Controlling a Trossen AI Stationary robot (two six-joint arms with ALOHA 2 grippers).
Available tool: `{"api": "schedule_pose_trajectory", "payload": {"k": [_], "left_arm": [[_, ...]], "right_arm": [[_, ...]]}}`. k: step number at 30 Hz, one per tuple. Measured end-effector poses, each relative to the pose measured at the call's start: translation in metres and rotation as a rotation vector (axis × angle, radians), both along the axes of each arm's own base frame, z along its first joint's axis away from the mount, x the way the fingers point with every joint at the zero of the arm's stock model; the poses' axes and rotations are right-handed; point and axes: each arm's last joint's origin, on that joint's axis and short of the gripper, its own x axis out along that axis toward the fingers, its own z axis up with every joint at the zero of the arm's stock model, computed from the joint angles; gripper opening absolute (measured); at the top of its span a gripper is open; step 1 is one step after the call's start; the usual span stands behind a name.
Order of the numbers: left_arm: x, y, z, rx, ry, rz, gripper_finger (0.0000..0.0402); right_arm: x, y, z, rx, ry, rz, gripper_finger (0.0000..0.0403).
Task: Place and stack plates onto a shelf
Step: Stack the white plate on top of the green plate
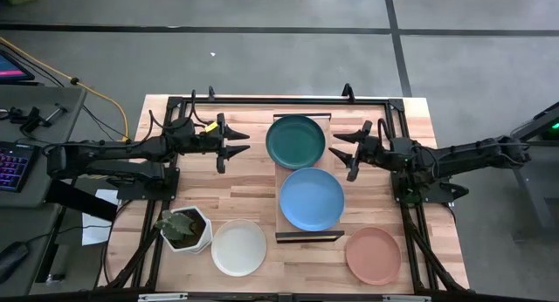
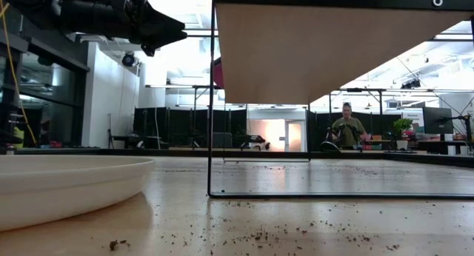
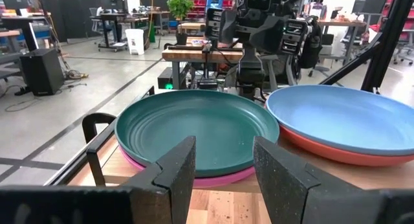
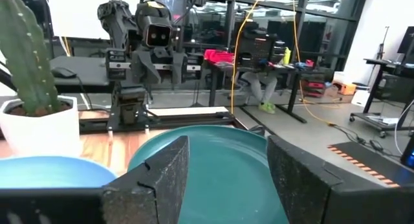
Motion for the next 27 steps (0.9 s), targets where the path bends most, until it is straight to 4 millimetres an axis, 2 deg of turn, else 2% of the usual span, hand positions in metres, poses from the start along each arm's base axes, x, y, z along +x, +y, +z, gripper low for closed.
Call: {"api": "schedule_pose_trajectory", "payload": {"k": [23, 27], "left_arm": [[0.0, 0.0, -0.0001, 0.006, 0.002, 0.0, 0.0145], [0.0005, -0.0018, -0.0001, -0.078, -0.006, -0.005, 0.0145]], "right_arm": [[0.0, 0.0, 0.0013, 0.022, -0.021, 0.002, 0.0199], [0.0, 0.0, 0.0013, 0.022, -0.021, 0.002, 0.0199]]}}
